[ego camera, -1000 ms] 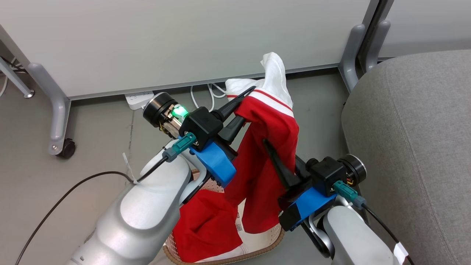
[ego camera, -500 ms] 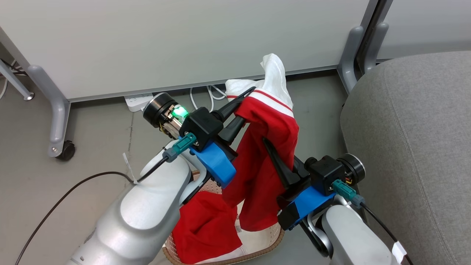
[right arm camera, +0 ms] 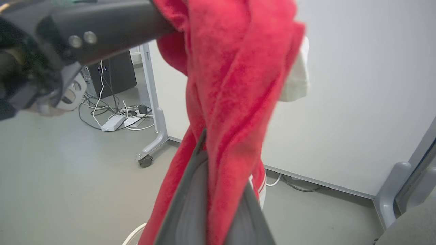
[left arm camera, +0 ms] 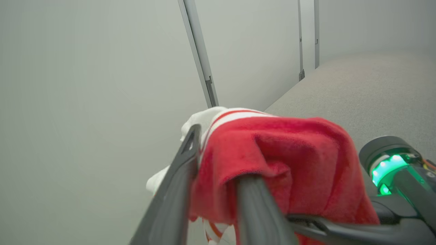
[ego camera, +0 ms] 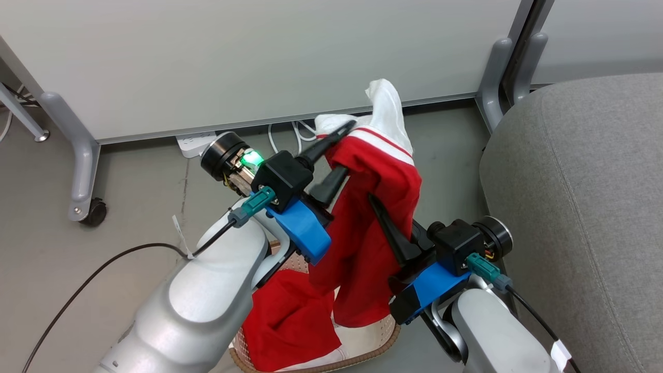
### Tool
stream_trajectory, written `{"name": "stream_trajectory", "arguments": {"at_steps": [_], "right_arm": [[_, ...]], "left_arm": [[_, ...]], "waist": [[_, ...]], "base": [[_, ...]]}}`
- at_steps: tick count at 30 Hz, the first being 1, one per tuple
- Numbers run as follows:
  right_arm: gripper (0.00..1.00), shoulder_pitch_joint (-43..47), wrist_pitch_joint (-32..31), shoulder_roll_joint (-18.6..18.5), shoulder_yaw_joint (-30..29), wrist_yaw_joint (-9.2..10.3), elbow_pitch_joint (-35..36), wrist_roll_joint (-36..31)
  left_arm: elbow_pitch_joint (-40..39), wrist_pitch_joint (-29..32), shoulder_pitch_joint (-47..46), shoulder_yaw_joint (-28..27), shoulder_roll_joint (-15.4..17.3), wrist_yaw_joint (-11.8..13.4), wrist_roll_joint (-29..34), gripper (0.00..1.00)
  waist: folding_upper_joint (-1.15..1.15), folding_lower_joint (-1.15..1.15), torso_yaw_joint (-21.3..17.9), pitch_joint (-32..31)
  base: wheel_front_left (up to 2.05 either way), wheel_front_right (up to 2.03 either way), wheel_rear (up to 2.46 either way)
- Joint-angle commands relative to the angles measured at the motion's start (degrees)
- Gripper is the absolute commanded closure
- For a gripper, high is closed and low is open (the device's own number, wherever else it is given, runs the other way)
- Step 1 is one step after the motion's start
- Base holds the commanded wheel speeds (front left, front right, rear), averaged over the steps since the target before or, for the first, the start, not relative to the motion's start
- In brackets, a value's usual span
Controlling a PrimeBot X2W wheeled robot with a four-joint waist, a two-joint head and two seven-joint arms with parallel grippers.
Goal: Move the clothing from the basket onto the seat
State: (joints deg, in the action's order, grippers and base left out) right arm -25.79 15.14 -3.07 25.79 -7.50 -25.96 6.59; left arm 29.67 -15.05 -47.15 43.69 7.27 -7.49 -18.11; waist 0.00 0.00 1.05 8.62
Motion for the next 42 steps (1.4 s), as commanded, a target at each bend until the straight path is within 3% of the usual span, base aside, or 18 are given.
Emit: {"name": "stream_trajectory", "arguments": {"at_steps": [1,21,42], "right_arm": [[1.0,-0.71,0.02,0.26,0.14,0.02,0.19,0.28],[1.0,-0.81,0.02,0.27,-0.63,0.02,1.51,0.3],[1.0,-0.57,0.02,0.07,-9.23,0.02,5.28,-1.01]], "left_arm": [[0.29,-0.2,-0.2,-0.17,0.15,0.03,-0.07,0.0],[0.64,-0.2,0.25,-0.3,0.35,0.03,0.49,0.0],[1.01,-0.2,-1.94,2.34,1.35,0.03,0.25,0.0]], "waist": [[0.0,0.0,-0.03,0.02],[0.0,0.0,-1.46,0.95],[0.0,0.0,-9.92,5.96]], "base": [[0.0,0.0,0.0],[0.0,0.0,0.0],[0.0,0.0,0.0]]}}
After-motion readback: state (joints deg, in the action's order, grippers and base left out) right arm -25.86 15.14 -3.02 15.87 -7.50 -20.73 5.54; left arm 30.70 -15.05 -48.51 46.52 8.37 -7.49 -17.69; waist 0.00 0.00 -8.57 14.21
